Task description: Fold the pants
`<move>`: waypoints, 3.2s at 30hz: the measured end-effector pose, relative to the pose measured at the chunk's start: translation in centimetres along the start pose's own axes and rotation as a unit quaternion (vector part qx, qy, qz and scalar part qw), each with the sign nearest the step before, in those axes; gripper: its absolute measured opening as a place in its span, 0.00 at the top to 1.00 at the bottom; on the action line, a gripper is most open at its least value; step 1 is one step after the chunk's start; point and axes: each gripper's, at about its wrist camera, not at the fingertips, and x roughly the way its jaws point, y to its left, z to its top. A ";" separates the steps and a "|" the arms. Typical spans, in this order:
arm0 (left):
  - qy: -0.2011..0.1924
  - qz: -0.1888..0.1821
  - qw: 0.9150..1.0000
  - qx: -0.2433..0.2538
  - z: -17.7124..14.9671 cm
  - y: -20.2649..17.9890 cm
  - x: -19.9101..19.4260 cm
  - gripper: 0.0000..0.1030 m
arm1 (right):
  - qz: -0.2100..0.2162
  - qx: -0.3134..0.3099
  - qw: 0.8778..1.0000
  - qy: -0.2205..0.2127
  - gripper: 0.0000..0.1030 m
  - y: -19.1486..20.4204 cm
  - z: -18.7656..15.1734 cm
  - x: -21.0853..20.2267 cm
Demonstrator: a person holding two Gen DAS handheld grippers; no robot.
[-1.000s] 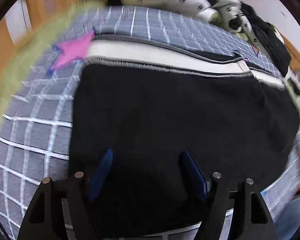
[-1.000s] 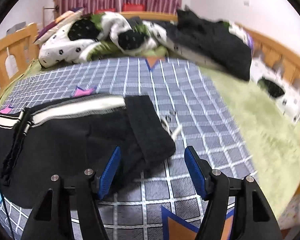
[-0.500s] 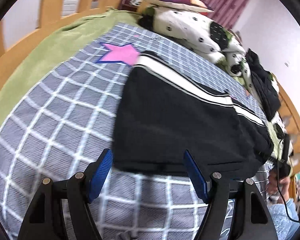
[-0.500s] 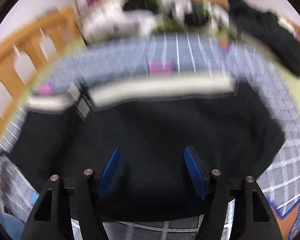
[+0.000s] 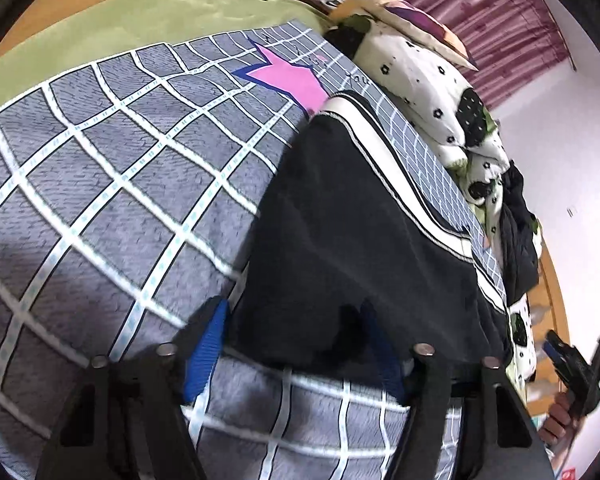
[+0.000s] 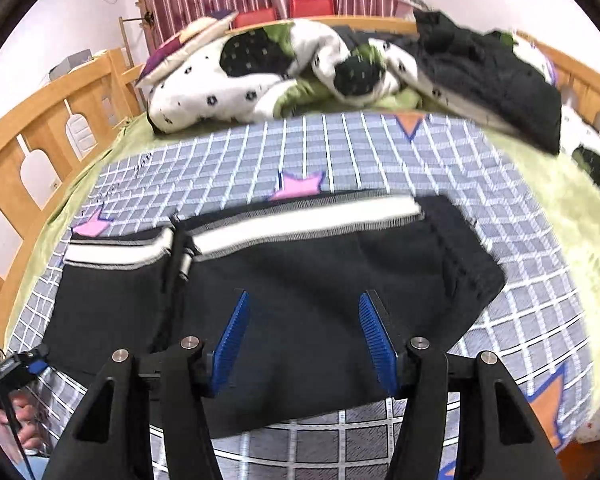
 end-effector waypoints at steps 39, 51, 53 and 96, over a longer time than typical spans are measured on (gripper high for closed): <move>0.014 -0.046 0.918 0.394 -13.6 -33.7 3.0 0.52 | -0.042 -0.009 0.998 -0.042 0.40 -14.4 -4.6 -2.0; 0.030 0.058 0.974 0.218 -10.6 -18.1 1.5 0.37 | 0.120 0.012 0.989 0.088 0.39 -4.2 -3.5 7.0; 0.039 0.054 0.975 0.210 -11.0 -17.2 2.0 0.37 | 0.120 0.005 0.986 0.118 0.39 -2.9 -4.2 9.0; 0.035 0.019 0.957 0.288 -18.5 -26.1 7.6 0.85 | -0.043 -0.017 0.999 -0.026 0.84 -16.9 -2.0 6.6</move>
